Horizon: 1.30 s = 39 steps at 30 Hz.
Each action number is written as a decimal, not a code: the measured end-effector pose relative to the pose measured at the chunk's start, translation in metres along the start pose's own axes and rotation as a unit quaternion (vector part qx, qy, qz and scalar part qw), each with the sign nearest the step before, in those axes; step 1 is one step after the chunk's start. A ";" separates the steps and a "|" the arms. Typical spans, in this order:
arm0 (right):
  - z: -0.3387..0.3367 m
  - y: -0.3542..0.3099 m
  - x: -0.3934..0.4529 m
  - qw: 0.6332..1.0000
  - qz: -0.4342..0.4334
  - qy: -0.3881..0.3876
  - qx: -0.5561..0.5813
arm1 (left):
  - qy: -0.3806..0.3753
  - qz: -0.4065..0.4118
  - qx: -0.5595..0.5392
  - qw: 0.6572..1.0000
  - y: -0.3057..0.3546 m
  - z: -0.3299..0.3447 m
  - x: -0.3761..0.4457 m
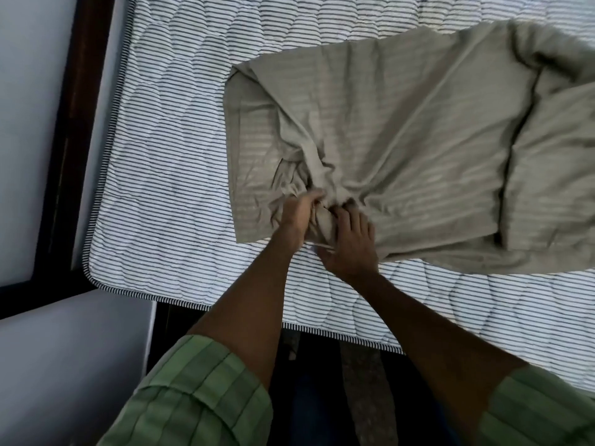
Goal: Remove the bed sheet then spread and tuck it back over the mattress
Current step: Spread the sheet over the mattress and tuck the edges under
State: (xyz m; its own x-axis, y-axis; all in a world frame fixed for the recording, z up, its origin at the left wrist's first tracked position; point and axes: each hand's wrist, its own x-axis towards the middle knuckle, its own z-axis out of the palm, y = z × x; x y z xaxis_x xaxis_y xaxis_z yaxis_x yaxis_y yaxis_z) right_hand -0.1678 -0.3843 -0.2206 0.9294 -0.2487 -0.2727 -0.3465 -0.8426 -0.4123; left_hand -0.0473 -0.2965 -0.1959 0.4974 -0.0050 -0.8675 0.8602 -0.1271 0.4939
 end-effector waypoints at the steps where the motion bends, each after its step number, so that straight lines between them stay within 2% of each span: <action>1: -0.005 0.000 0.007 1.000 0.004 0.018 -0.017 | -0.022 -0.009 -0.072 0.997 0.005 0.002 0.000; 2: -0.010 0.002 0.014 0.998 0.002 0.047 -0.038 | -0.042 -0.005 -0.122 0.992 0.004 0.002 0.010; 4: -0.023 0.011 0.034 0.994 0.042 0.087 -0.052 | -0.019 0.026 -0.194 0.980 0.022 0.002 0.003; 5: -0.029 0.020 0.045 0.992 0.076 0.085 -0.055 | 0.000 0.034 -0.228 0.973 0.028 0.000 0.006; 7: -0.043 0.034 0.060 0.989 0.130 0.027 -0.071 | 0.039 0.050 -0.272 0.960 0.037 0.000 0.010; 9: -0.049 0.044 0.065 0.985 0.137 -0.078 -0.072 | 0.119 0.040 -0.211 0.969 0.032 0.004 0.016; 11: -0.056 0.043 0.062 0.982 0.094 -0.138 -0.090 | 0.178 0.015 -0.124 0.976 0.017 0.007 0.018; 13: -0.059 0.038 0.051 0.983 0.110 -0.136 -0.064 | 0.208 0.007 -0.080 0.975 0.001 0.008 0.011; 15: -0.050 0.031 0.036 0.976 0.154 -0.153 -0.033 | 0.216 0.039 -0.064 0.974 -0.011 0.005 0.006; 17: -0.038 0.019 0.018 0.986 0.142 -0.086 -0.025 | 0.254 0.054 -0.014 0.966 -0.019 -0.002 0.008; 18: -0.033 0.010 0.008 0.988 0.123 -0.091 0.000 | 0.281 0.055 0.008 0.958 -0.023 -0.007 0.011; 19: -0.023 -0.001 -0.001 0.977 0.134 -0.161 0.043 | 0.305 0.060 0.027 0.950 -0.025 -0.013 0.013; 21: -0.017 -0.027 -0.019 0.903 0.170 -0.359 0.165 | 0.320 0.057 0.067 0.943 -0.024 -0.022 0.008; 22: -0.011 -0.034 -0.024 0.881 0.161 -0.390 0.215 | 0.322 0.058 0.083 0.941 -0.025 -0.027 0.008; 23: -0.003 -0.037 -0.026 0.877 0.143 -0.375 0.264 | 0.324 0.062 0.103 0.939 -0.026 -0.030 0.010; 25: 0.005 -0.038 -0.016 0.905 0.097 -0.308 0.277 | 0.330 0.069 0.165 0.927 -0.027 -0.036 0.011; 27: -0.003 -0.031 0.006 0.950 0.055 -0.198 0.234 | 0.346 0.031 0.242 0.906 -0.022 -0.037 0.013; 29: -0.026 -0.017 0.041 0.979 0.040 -0.084 0.180 | 0.351 -0.037 0.248 0.902 -0.015 -0.037 0.014; 31: -0.053 0.007 0.082 0.992 0.031 0.003 0.120 | 0.318 -0.065 0.258 0.910 -0.017 -0.039 0.019; 33: -0.075 0.044 0.123 0.997 0.004 0.058 0.059 | 0.294 -0.043 0.277 0.914 -0.021 -0.041 0.026; 36: -0.100 0.079 0.166 0.996 -0.051 0.036 -0.060 | 0.263 0.047 0.232 0.935 -0.019 -0.033 0.039; 39: -0.094 0.070 0.183 0.986 -0.087 -0.073 -0.120 | 0.258 0.039 0.135 0.956 -0.006 -0.013 0.048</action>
State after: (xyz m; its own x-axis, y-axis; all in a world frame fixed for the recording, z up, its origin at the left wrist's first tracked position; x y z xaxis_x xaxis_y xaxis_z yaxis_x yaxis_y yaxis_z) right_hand -0.0096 -0.5339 -0.2179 0.9377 -0.0326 -0.3458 -0.1262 -0.9595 -0.2518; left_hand -0.0271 -0.2829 -0.2396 0.6085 0.4552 -0.6500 0.7921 -0.3974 0.4633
